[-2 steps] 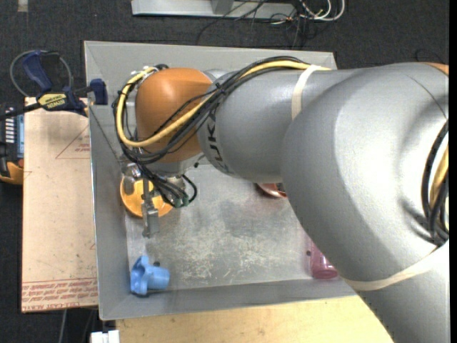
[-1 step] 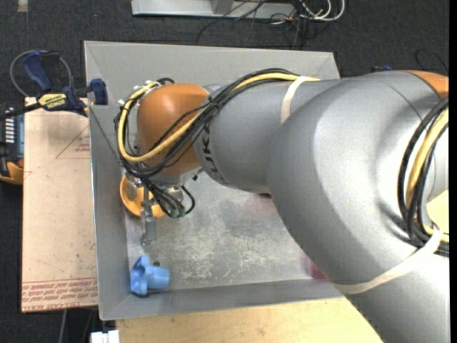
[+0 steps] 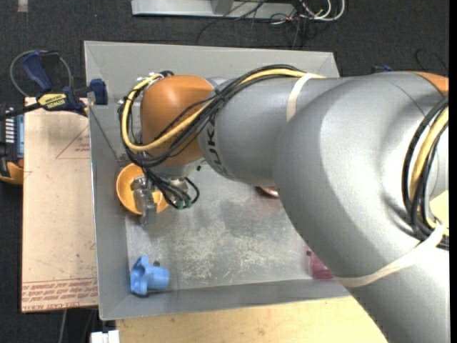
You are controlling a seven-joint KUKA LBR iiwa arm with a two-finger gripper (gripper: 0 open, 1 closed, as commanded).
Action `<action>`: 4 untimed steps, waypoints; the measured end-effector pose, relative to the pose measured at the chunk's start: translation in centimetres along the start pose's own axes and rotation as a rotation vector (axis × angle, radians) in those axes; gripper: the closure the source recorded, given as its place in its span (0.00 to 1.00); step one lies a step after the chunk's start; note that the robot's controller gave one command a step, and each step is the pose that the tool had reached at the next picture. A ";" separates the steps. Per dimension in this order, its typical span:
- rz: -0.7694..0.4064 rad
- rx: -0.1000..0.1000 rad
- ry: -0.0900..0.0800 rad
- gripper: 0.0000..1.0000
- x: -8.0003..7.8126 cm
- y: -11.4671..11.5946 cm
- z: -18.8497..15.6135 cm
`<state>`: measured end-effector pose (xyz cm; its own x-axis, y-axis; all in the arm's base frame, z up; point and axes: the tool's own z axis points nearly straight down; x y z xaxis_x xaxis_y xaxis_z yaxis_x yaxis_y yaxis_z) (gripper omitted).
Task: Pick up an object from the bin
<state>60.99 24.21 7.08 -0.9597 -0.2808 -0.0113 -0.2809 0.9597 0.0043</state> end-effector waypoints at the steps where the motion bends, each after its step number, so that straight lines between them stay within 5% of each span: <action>1: 0.001 0.000 0.000 1.00 0.0 0.0 0.0; 4: 0.003 -0.001 -0.002 1.00 -0.1 0.0 -4.5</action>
Offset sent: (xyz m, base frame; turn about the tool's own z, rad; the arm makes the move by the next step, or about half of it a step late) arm -0.0001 -0.0002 0.0019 0.0006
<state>61.00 24.22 11.53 -0.9605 -0.2780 -0.0129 -0.2781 0.9605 0.0055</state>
